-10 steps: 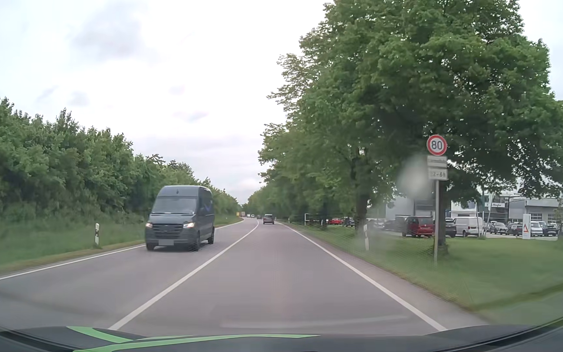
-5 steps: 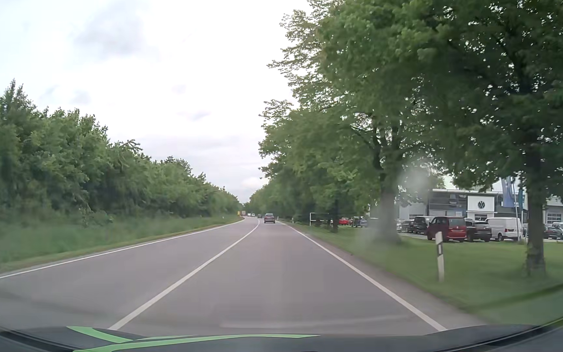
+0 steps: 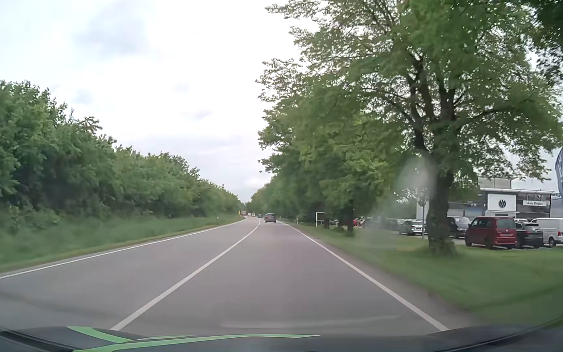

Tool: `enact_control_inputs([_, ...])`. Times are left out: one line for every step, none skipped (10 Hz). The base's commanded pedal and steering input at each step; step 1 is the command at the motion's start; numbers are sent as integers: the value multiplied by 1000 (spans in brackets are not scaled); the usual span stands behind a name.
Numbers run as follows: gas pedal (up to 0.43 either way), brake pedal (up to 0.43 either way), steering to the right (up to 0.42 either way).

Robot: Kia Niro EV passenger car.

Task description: Follow the waypoints while adhering to traffic rules and regulations

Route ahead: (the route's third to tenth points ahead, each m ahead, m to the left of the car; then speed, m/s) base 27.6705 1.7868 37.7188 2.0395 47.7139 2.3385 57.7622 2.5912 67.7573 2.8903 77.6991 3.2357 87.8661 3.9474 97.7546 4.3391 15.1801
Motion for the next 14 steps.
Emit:
enact_control_inputs([500,0,-5])
enact_control_inputs([500,0,-5])
enact_control_inputs([500,0,-5])
enact_control_inputs([500,0,-5])
enact_control_inputs([500,0,-5])
enact_control_inputs([500,0,-5])
enact_control_inputs([500,0,-5])
enact_control_inputs([500,0,-4])
enact_control_inputs([500,0,-4])
enact_control_inputs([500,0,-5])
enact_control_inputs([500,0,-4])
enact_control_inputs([500,0,-3])
enact_control_inputs([500,0,-3])
enact_control_inputs([500,0,-2])
